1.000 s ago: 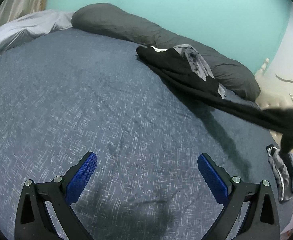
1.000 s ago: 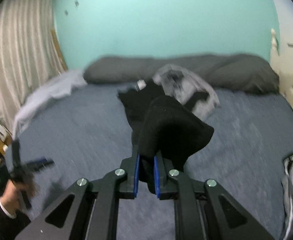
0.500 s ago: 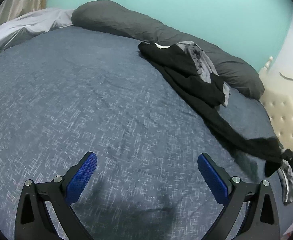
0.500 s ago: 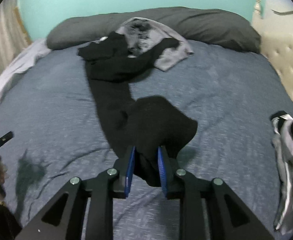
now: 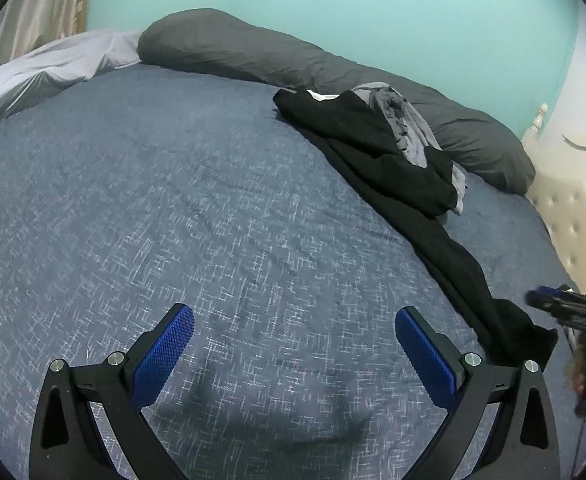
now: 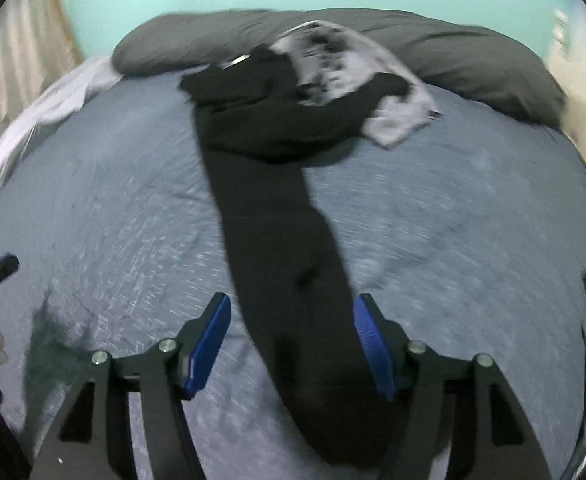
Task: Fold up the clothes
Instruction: 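Lay the black garment flat on the bed and open the right gripper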
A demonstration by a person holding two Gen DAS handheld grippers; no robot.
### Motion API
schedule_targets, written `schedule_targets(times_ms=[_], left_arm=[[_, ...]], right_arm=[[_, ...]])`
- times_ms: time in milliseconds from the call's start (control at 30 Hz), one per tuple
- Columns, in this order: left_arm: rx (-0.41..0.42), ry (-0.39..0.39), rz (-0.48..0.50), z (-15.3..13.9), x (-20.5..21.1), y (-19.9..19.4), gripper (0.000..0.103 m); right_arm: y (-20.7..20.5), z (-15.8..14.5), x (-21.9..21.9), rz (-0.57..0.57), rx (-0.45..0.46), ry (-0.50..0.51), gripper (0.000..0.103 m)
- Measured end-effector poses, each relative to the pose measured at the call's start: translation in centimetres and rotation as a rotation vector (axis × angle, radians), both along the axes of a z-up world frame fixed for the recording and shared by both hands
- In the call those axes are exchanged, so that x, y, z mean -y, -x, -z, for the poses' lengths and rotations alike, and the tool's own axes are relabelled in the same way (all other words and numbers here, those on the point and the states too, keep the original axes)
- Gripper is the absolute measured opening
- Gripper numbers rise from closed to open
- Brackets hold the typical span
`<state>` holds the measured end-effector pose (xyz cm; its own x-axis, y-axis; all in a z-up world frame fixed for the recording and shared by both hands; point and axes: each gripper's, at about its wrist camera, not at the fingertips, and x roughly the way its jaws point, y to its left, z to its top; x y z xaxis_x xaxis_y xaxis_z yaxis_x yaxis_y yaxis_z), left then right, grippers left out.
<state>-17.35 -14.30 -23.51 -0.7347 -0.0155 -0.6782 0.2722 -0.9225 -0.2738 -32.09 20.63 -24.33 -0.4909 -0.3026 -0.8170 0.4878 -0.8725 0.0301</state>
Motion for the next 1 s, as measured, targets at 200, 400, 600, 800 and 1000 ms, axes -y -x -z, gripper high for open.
schedule_targets(times_ms=[200,400,600,800,1000], left_arm=[[0.018,-0.012,-0.017,0.8,0.7,0.2,0.103],[0.020,0.004,-0.024,1.1,0.7,0.3,0.103],[0.035,0.008,-0.023,1.6,0.7,0.8,0.103],[0.053,0.022,-0.019,2.2,0.5,1.2,0.103],[0.047,0.018,-0.019,2.1,0.7,1.1,0.103]], right_arm=[[2.7,3.3,7.1,-0.083,0.005,-0.076,0.065],[5.3,5.3,10.5,-0.080,0.020,-0.094,0.065],[7.2,7.0,11.3,-0.054,0.036,-0.107,0.049],[8.3,7.7,10.9,-0.033,0.045,-0.092,0.011],[6.9,5.0,9.6,-0.114,0.000,0.046,0.004]])
